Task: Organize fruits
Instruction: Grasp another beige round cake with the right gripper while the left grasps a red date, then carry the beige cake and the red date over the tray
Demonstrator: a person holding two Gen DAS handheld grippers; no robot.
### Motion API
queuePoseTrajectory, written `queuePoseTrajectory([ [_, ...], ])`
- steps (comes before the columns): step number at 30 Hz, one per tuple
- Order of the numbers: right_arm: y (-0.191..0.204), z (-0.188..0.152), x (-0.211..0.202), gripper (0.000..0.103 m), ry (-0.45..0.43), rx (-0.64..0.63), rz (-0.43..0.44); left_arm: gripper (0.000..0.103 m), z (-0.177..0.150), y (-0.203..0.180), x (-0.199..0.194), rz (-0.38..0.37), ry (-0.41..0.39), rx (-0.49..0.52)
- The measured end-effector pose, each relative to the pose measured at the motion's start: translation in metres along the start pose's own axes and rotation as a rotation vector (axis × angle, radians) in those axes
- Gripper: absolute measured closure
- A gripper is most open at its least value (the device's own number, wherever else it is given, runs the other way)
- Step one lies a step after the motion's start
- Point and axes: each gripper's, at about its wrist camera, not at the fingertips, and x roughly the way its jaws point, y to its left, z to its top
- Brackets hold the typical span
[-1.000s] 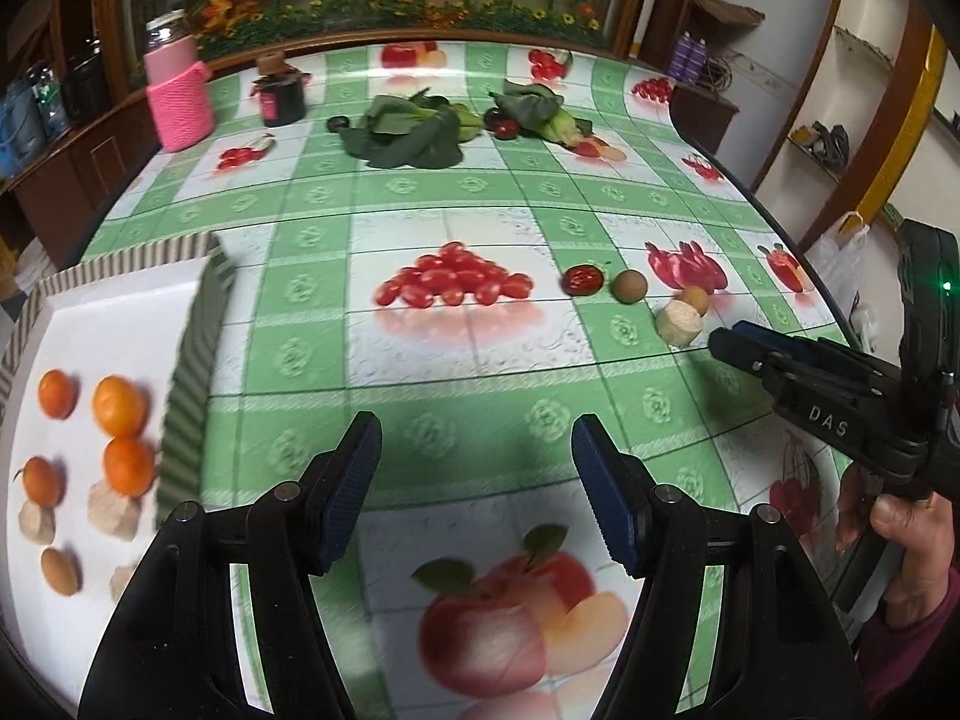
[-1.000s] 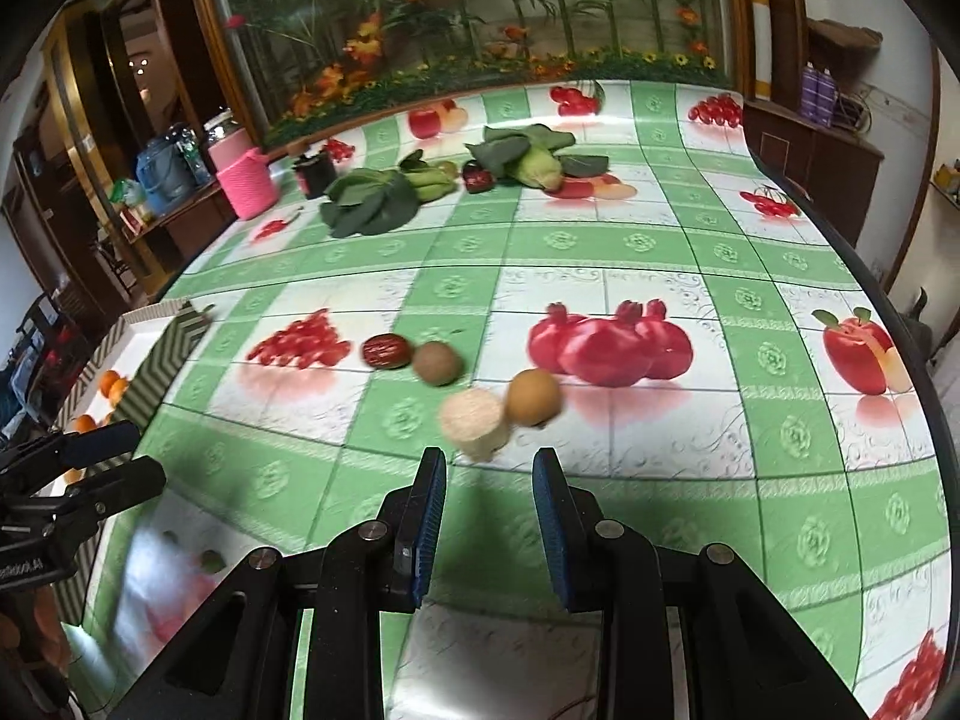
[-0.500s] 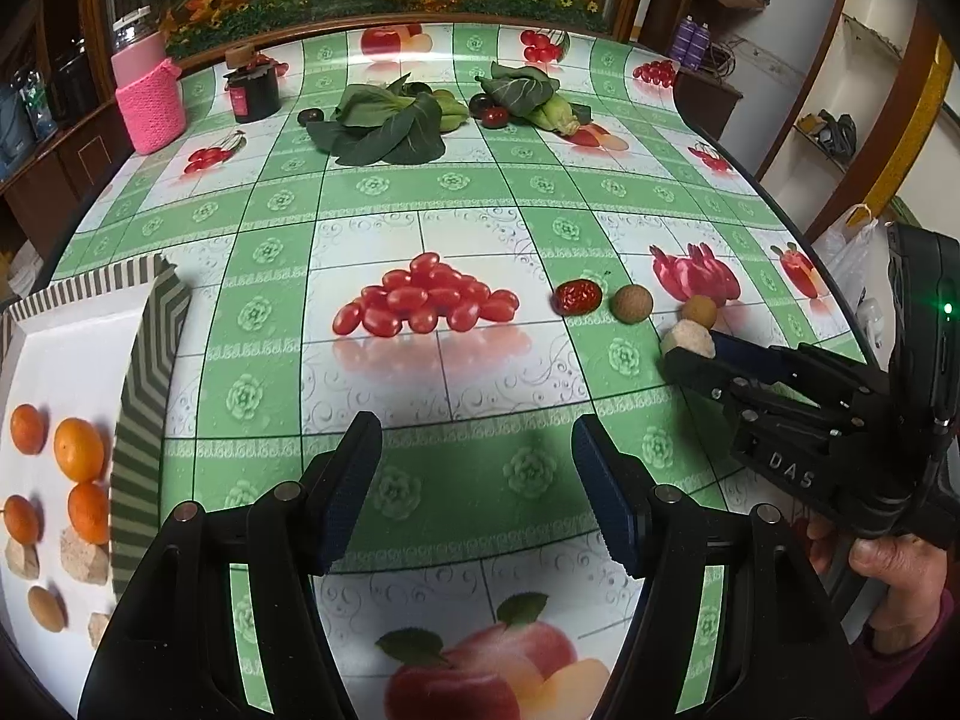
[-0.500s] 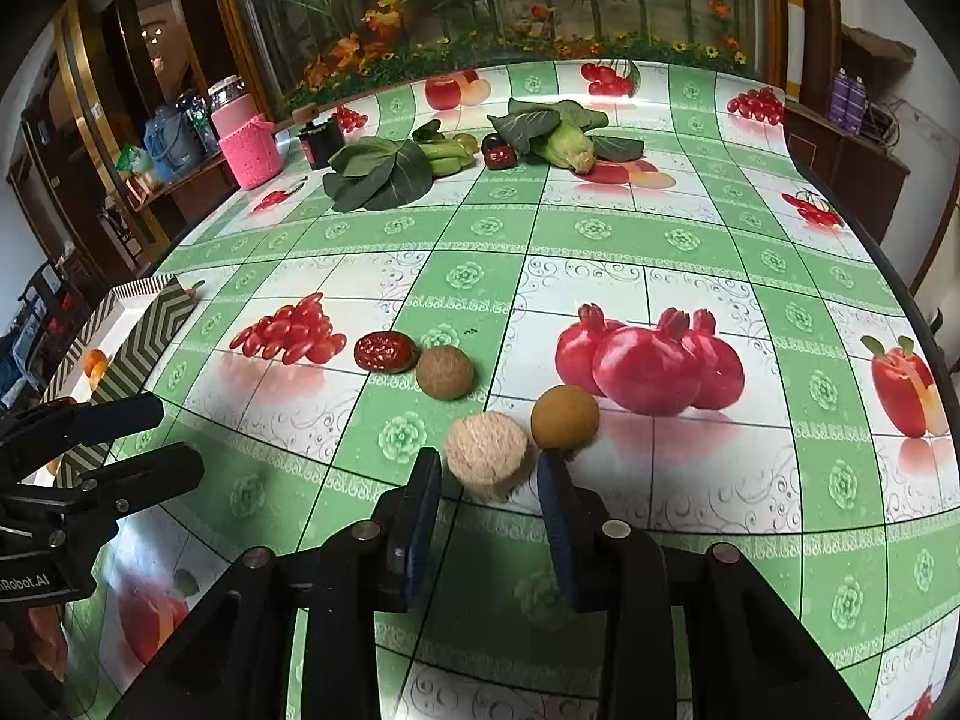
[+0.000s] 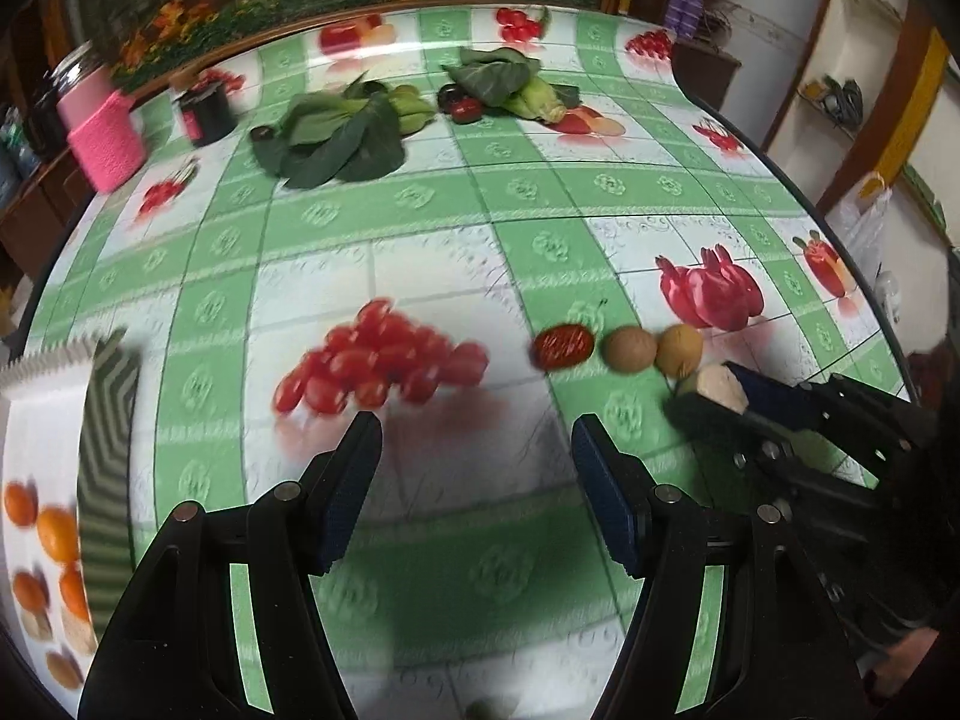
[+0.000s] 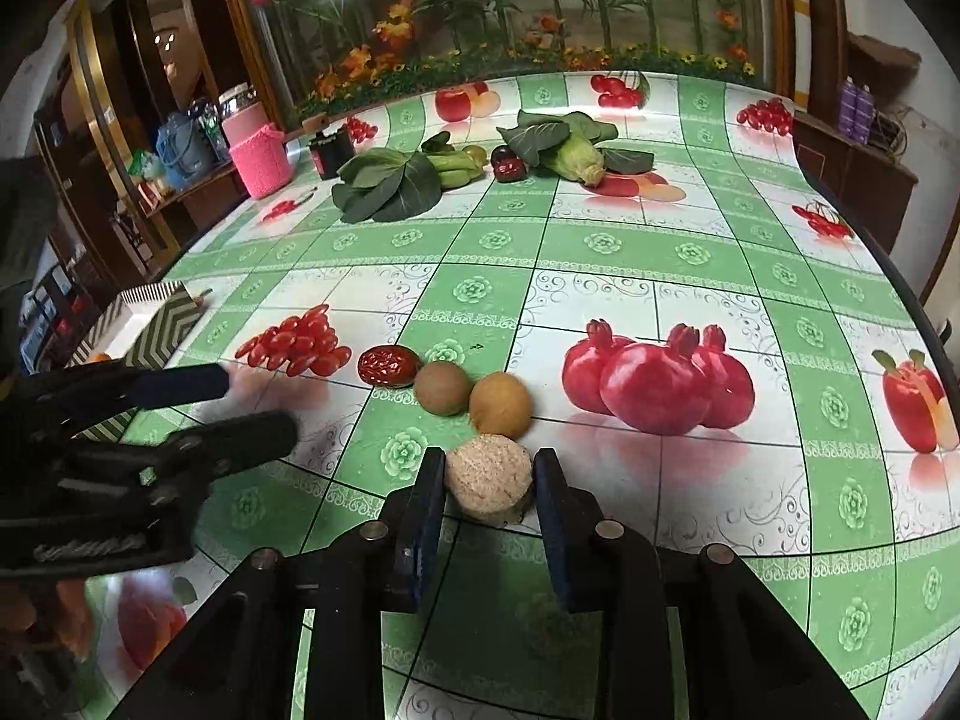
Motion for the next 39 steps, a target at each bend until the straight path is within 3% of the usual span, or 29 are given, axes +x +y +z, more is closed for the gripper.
queuePoseTrajectory([
  [12,-0.015,0.0,0.0,0.074,-0.007,0.062,0.08,0.04,0.023,-0.021,0.032,-0.038,-0.001,0.147],
  [15,-0.015,0.0,0.0,0.074,-0.009,0.067,0.086,0.051,0.022,-0.025,0.031,-0.053,-0.023,0.173],
  [17,-0.016,0.0,0.0,0.074,-0.009,0.07,0.09,0.076,0.02,-0.028,0.028,-0.074,-0.024,0.193],
  [18,-0.016,0.001,0.0,0.074,-0.01,0.072,0.092,0.077,0.019,-0.029,0.026,-0.08,-0.022,0.197],
  [26,-0.008,-0.001,-0.002,0.074,0.002,0.055,0.081,0.078,0.001,-0.014,0.003,-0.14,-0.019,0.107],
  [32,0.015,-0.005,-0.012,0.074,-0.005,0.026,0.099,0.078,-0.025,0.001,-0.03,-0.109,-0.031,0.023],
  [36,0.039,-0.011,-0.018,0.074,-0.019,0.0,0.118,0.077,-0.046,0.008,-0.051,-0.026,-0.091,0.016],
  [39,0.055,-0.016,-0.019,0.074,-0.018,-0.007,0.131,0.077,-0.058,0.017,-0.059,-0.022,-0.095,-0.012],
])
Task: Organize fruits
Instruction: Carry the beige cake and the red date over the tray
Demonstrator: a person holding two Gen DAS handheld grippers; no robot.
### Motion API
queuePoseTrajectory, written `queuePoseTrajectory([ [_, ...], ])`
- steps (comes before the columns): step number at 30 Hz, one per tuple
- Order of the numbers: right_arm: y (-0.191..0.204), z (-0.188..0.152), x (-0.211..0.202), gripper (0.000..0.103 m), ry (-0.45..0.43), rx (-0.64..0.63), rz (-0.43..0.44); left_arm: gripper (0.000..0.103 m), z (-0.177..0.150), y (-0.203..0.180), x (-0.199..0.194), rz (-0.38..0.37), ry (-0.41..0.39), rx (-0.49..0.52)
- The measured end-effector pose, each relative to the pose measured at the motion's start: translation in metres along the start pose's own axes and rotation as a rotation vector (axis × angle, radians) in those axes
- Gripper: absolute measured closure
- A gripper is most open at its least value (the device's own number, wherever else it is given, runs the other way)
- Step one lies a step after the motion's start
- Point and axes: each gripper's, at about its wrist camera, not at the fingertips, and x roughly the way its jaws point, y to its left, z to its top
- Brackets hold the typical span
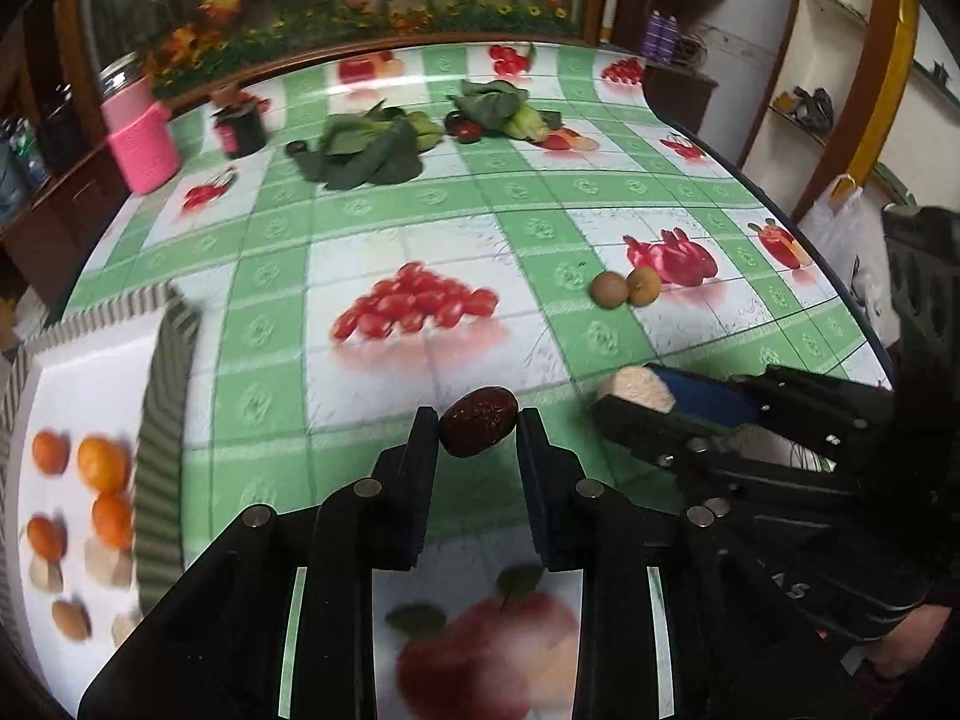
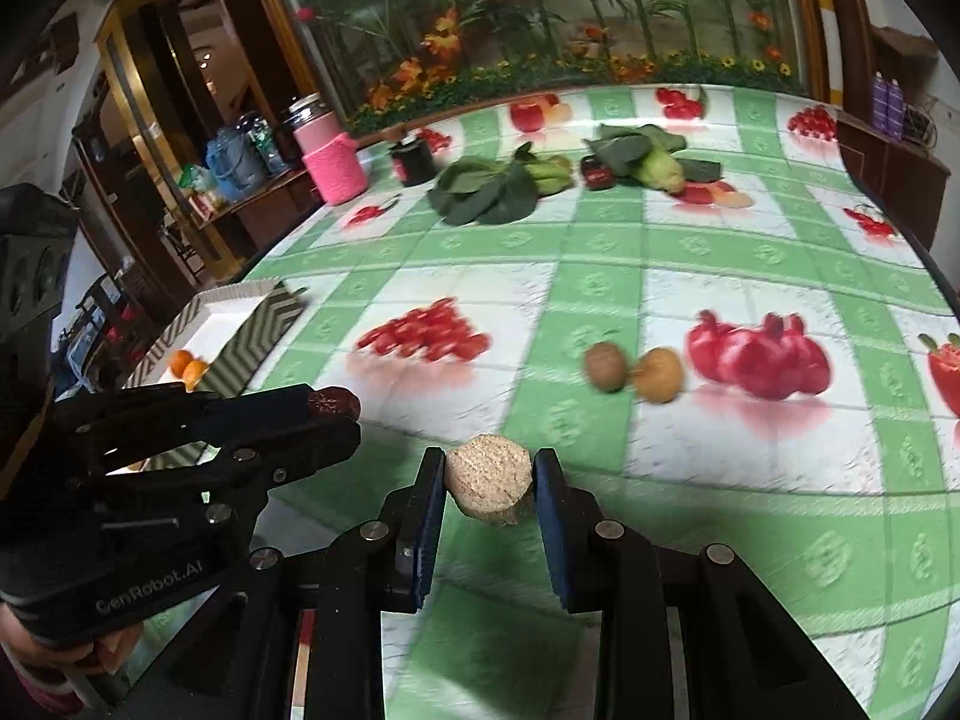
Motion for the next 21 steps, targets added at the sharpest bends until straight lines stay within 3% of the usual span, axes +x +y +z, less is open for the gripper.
queuePoseTrajectory([
  [5,0.026,-0.008,0.007,0.074,0.021,-0.02,0.022,0.077,-0.016,0.014,-0.021,0.063,-0.048,-0.019],
  [21,0.098,-0.007,0.016,0.074,0.031,-0.126,0.062,0.077,-0.045,0.072,-0.065,0.148,-0.122,-0.119],
])
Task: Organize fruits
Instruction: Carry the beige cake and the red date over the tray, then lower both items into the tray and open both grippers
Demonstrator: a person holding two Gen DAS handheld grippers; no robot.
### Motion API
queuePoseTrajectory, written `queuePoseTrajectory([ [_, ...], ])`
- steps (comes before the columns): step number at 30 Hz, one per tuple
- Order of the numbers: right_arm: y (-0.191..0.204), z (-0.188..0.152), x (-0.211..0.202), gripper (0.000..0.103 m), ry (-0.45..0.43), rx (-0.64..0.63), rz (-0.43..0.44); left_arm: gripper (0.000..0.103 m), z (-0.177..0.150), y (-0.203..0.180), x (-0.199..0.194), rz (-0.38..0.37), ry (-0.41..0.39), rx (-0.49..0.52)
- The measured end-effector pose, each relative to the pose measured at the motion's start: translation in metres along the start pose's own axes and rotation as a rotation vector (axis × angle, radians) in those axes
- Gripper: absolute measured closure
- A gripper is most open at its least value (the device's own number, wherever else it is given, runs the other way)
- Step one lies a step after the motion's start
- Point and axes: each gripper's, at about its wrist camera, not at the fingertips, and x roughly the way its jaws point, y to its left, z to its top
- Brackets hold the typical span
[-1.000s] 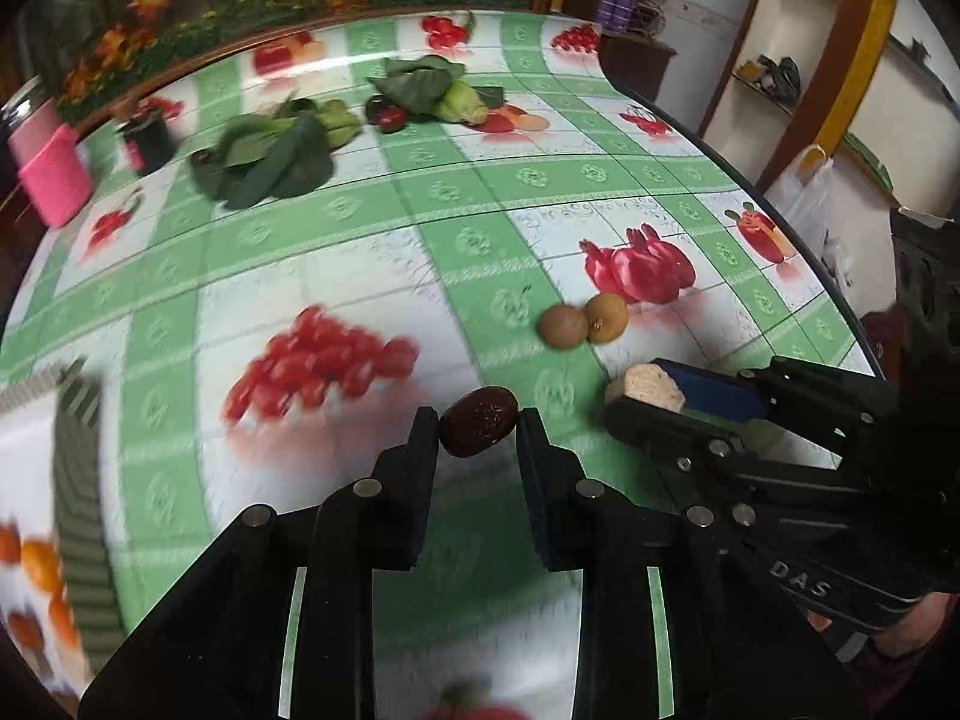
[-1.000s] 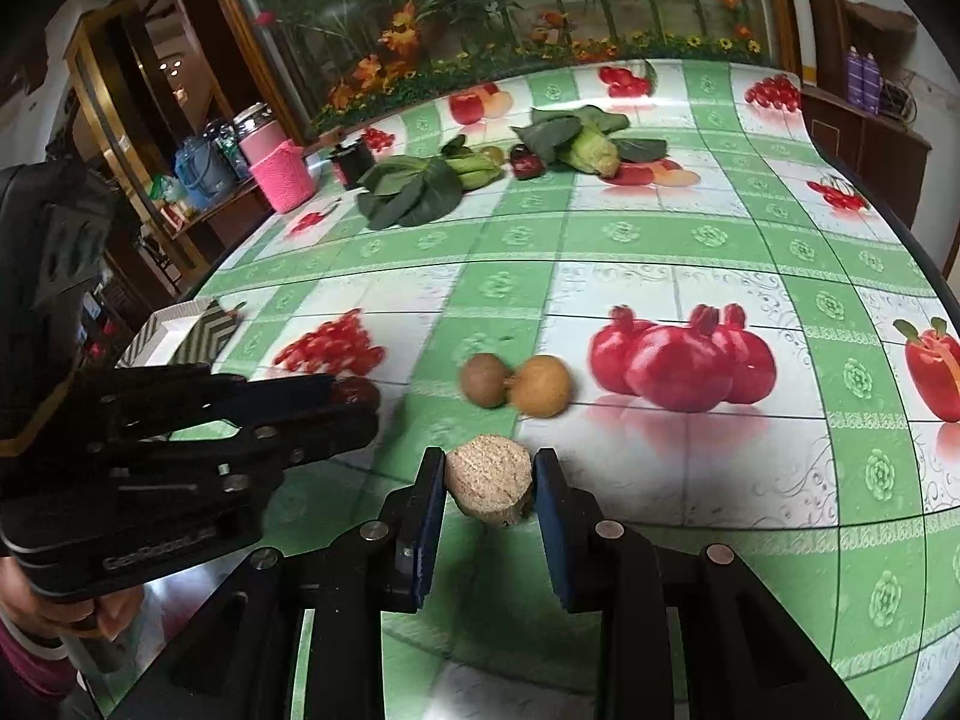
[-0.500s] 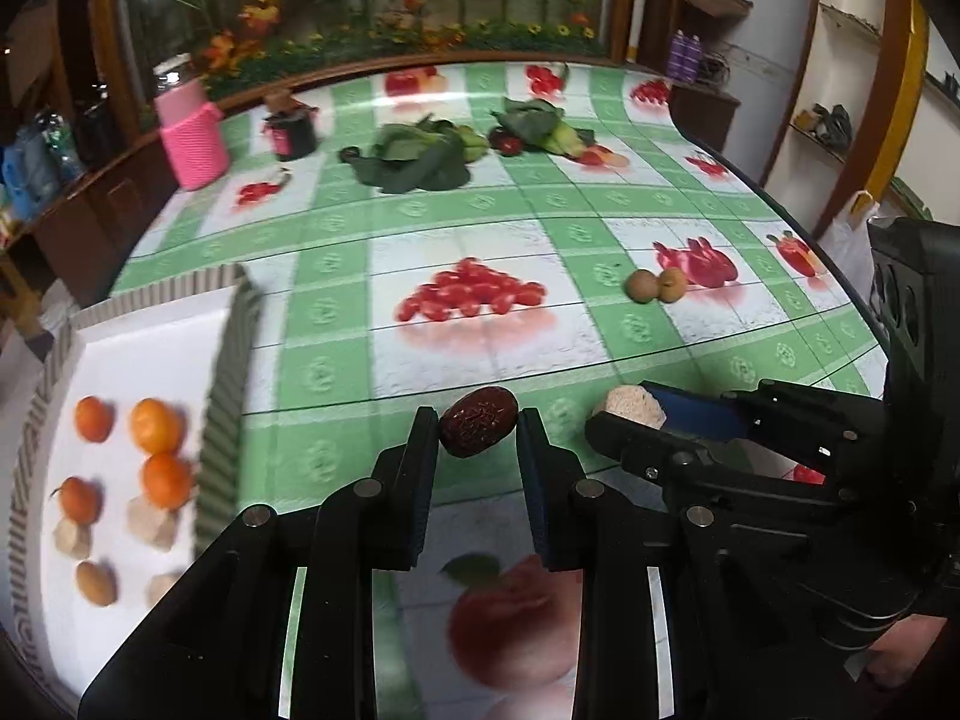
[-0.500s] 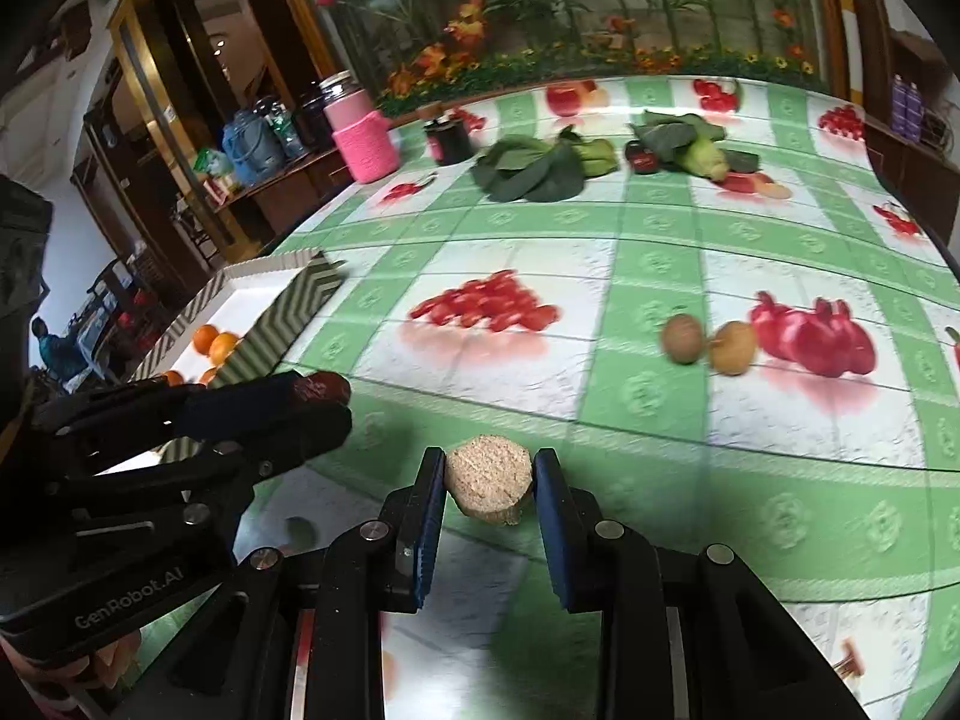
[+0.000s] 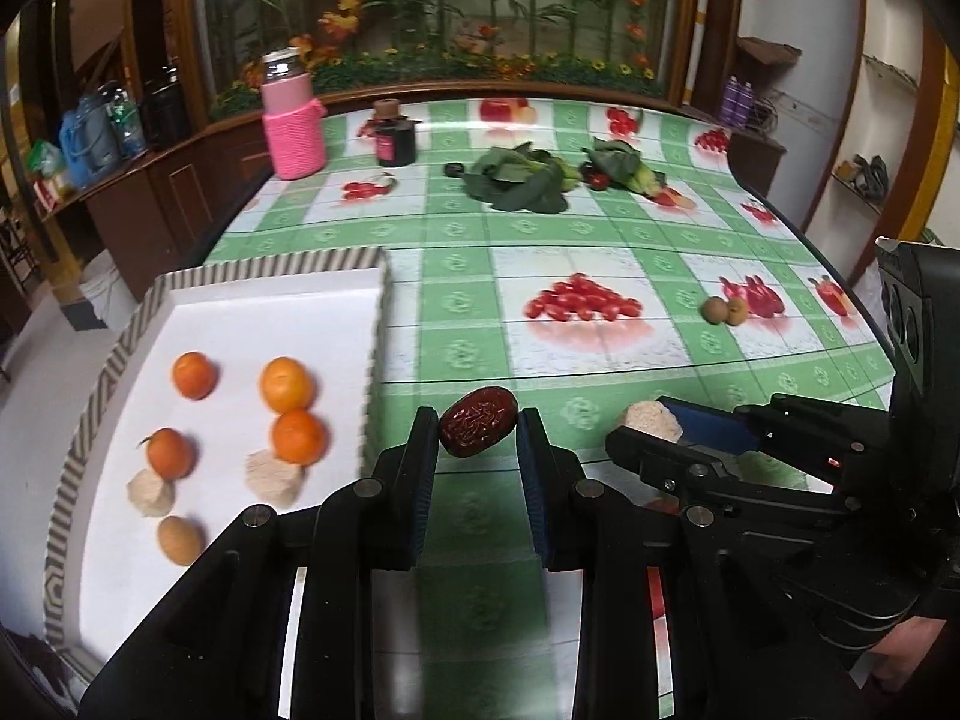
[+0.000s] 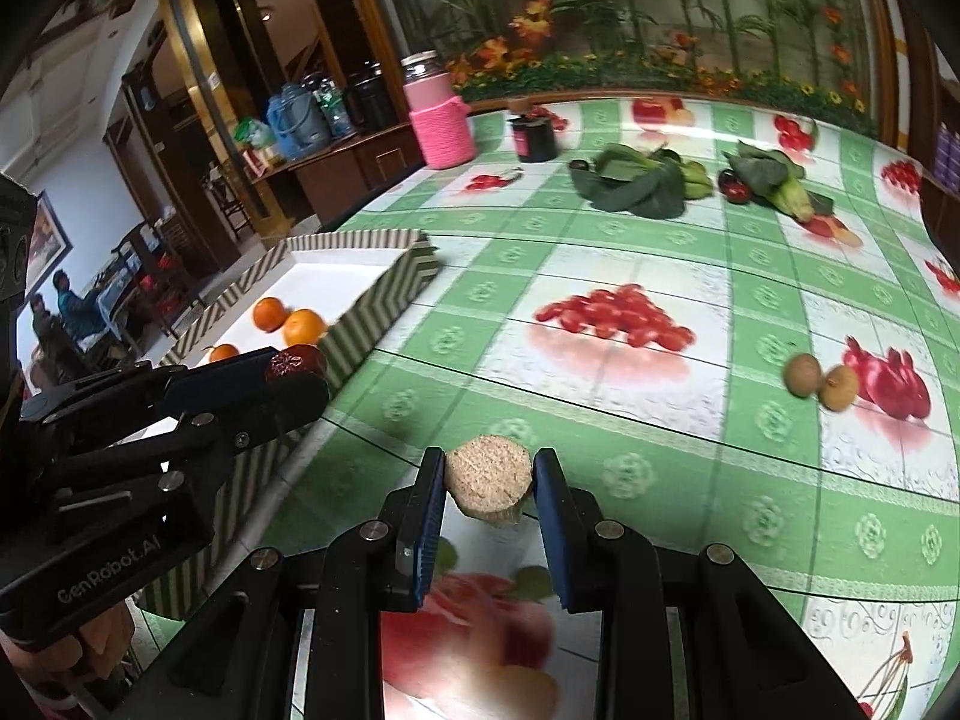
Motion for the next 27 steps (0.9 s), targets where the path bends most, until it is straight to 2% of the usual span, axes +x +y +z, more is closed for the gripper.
queuePoseTrajectory([
  [16,0.044,0.013,0.02,0.074,0.019,-0.081,0.033,0.077,-0.007,0.057,-0.009,0.081,-0.008,-0.065],
  [27,0.075,0.028,0.034,0.074,0.025,-0.154,0.069,0.077,-0.012,0.107,-0.005,0.12,0.029,-0.142],
])
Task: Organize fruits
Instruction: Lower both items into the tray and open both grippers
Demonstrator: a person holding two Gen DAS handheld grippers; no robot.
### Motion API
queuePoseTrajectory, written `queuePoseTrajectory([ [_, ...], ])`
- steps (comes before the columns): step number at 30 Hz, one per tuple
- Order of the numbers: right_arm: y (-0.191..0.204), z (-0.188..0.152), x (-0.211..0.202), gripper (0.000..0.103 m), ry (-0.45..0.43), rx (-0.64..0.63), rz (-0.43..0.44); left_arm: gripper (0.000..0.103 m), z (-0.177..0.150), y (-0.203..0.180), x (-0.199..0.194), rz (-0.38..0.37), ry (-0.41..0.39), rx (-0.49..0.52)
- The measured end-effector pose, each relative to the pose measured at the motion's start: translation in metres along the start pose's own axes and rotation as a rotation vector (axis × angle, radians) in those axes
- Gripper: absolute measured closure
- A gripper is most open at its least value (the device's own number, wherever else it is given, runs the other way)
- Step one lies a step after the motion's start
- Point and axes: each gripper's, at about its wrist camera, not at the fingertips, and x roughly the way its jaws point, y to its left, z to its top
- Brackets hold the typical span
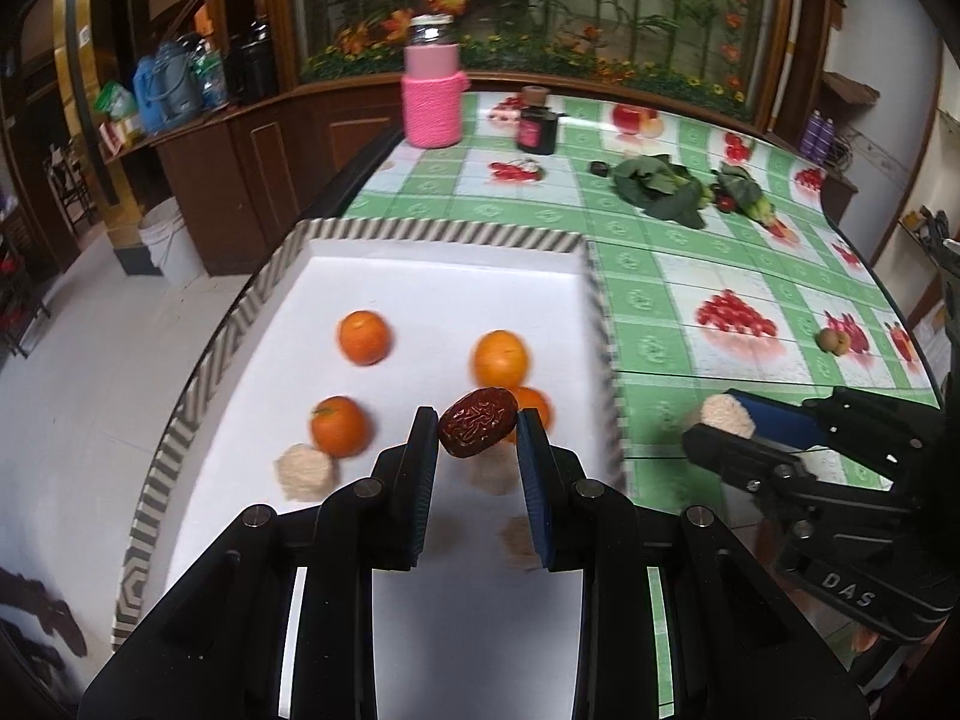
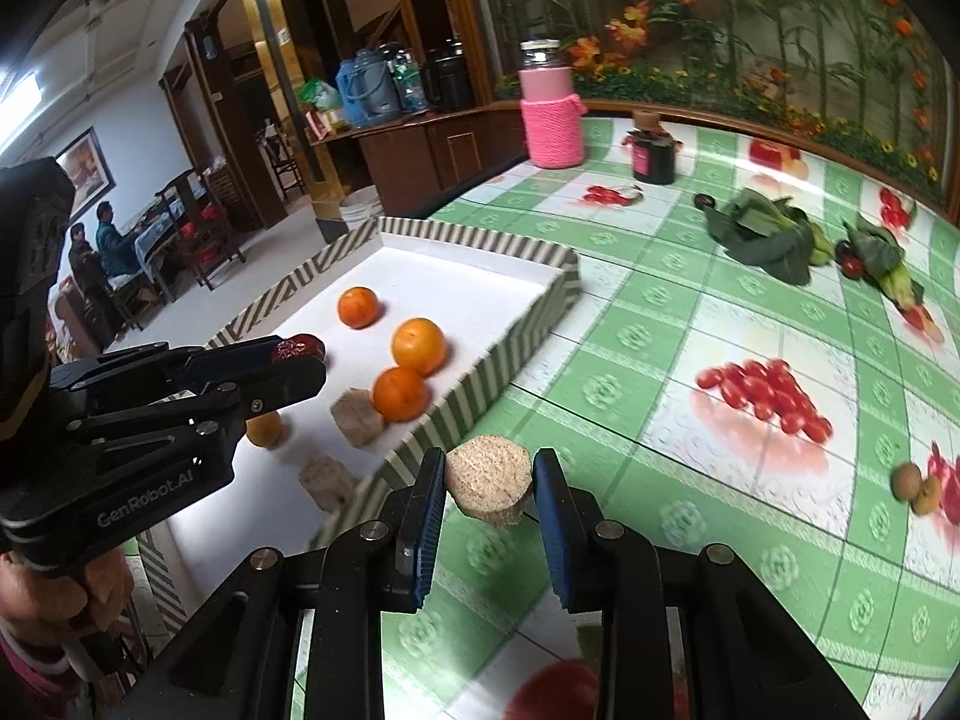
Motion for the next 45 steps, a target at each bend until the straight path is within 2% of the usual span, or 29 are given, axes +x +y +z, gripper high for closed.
queuePoseTrajectory([
  [9,0.026,0.018,0.019,0.074,0.012,-0.078,0.035,0.077,0.002,0.034,0.015,-0.002,0.058,-0.067],
  [20,0.057,0.035,0.05,0.074,0.04,-0.166,0.075,0.077,0.002,0.056,0.025,0.033,0.074,-0.099],
  [32,0.064,0.045,0.077,0.074,0.063,-0.199,0.06,0.077,0.008,0.064,0.034,0.076,0.068,-0.096],
  [45,0.066,0.041,0.073,0.074,0.052,-0.243,0.042,0.077,0.007,0.062,0.041,0.11,0.08,-0.084],
])
